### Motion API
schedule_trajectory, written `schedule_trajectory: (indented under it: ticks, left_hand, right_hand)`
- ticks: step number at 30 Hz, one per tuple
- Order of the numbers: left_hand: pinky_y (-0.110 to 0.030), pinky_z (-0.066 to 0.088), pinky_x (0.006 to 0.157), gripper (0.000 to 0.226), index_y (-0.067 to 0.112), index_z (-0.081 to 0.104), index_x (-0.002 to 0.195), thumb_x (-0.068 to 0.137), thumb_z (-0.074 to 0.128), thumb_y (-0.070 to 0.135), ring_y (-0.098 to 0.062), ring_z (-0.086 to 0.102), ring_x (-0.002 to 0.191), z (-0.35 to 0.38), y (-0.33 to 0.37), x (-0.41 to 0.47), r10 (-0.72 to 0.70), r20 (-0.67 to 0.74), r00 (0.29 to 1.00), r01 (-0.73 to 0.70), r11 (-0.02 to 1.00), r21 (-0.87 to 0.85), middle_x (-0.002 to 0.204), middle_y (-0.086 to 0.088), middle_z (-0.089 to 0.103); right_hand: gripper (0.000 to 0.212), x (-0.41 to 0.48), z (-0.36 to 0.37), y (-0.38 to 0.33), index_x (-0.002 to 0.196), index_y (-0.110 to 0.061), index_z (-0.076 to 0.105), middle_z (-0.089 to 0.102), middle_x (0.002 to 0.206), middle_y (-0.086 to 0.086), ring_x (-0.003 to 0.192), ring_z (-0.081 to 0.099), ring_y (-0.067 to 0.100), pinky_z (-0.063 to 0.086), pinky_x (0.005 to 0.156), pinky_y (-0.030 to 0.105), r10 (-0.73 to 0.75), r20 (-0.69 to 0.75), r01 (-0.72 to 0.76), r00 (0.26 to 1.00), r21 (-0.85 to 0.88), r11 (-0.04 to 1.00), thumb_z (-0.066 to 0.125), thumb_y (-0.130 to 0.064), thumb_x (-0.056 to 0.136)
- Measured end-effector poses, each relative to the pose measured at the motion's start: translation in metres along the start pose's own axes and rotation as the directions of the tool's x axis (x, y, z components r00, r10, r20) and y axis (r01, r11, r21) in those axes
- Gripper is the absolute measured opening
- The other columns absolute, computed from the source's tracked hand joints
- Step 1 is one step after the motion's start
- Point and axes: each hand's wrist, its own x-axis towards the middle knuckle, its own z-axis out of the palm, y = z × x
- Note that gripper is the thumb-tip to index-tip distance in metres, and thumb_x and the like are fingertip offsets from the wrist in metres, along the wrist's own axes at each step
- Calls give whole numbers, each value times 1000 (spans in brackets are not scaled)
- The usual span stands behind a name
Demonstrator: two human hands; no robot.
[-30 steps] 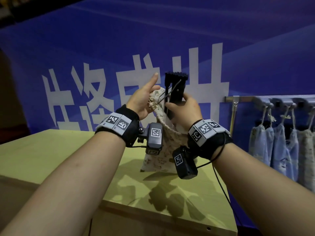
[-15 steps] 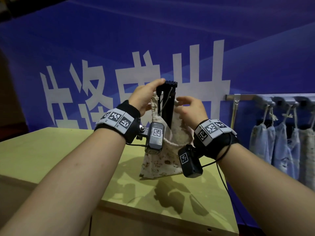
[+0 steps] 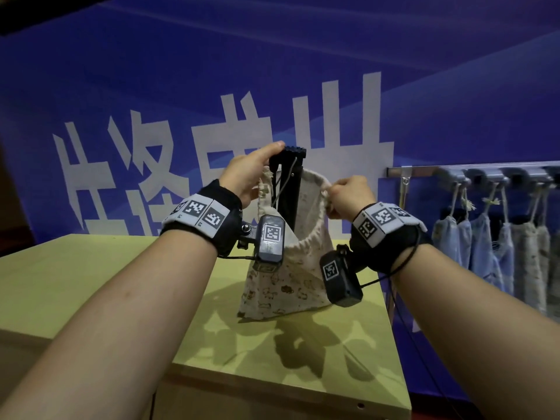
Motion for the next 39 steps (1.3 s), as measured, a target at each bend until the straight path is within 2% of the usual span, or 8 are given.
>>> schedule_trajectory:
  ticks: [5, 8, 14, 19, 26, 31, 34, 39]
  left_hand:
    - [-25, 39, 65, 42, 14, 70, 113, 87, 67, 46, -7, 59, 91, 7, 5, -5, 10, 20, 1000, -11, 998, 61, 109, 2, 70]
    - [-26, 40, 67, 40, 12, 70, 115, 88, 67, 41, -10, 59, 91, 7, 8, -7, 4, 38, 999, -6, 999, 37, 104, 4, 68]
    - [-19, 48, 52, 26, 6, 69, 110, 92, 65, 25, -3, 59, 50, -8, 10, -8, 7, 38, 999, -3, 996, -85, 67, 5, 66]
    - [-20, 49, 53, 28, 3, 69, 112, 92, 66, 22, -5, 59, 51, -32, 11, -6, 27, -23, 999, -29, 995, -94, 65, 3, 65]
    - [-17, 51, 54, 36, 3, 70, 111, 87, 73, 29, -7, 68, 63, -32, 14, -9, 21, 4, 1000, -21, 984, 175, 95, -6, 76]
    - [-24, 59, 66, 28, 5, 66, 108, 93, 65, 29, -12, 66, 61, -7, 17, -8, -5, 74, 997, -12, 973, 232, 82, -7, 67]
    - [-23, 56, 60, 30, 7, 63, 115, 95, 60, 29, -11, 65, 57, 5, 14, -6, -59, 119, 991, 31, 974, 223, 81, -5, 65]
    - [-24, 53, 57, 35, 7, 59, 121, 94, 58, 28, -14, 61, 59, 22, 8, -8, -157, 261, 952, 87, 961, 261, 89, -7, 62]
  right_hand:
    - [26, -5, -3, -27, 71, -13, 50, 52, 57, 2, 45, 51, 11, 45, 45, 21, 39, 153, -95, 987, 378, 921, 48, -7, 96]
    - [29, -8, -1, -35, 72, -11, 47, 46, 60, 4, 49, 45, 12, 39, 48, 23, 69, 226, -179, 972, 511, 841, 40, -4, 98]
    - [23, 1, 9, -38, 75, -20, 48, 48, 73, -1, 60, 48, 12, 44, 57, 26, 4, 195, -81, 981, 391, 917, 46, -11, 97]
    - [30, -1, 22, -57, 70, -12, 44, 44, 66, 3, 49, 47, 12, 41, 42, 19, 84, 335, -244, 938, 469, 849, 38, 3, 95]
    - [25, 7, 27, -35, 78, -17, 49, 49, 74, 2, 61, 49, 12, 46, 48, 20, -1, 279, -129, 960, 447, 885, 44, 1, 94]
    - [33, 1, 6, -30, 92, -4, 67, 58, 76, 8, 60, 50, 13, 40, 41, 17, -21, 274, -97, 961, 411, 907, 41, 14, 83]
    - [37, 2, -8, -24, 106, -1, 68, 62, 88, 12, 67, 55, 15, 44, 46, 20, -7, 215, -71, 977, 354, 933, 42, 14, 84]
    - [32, 3, -32, -8, 73, -13, 60, 58, 73, 4, 60, 54, 12, 43, 49, 20, 4, 162, -51, 987, 289, 956, 48, 16, 82]
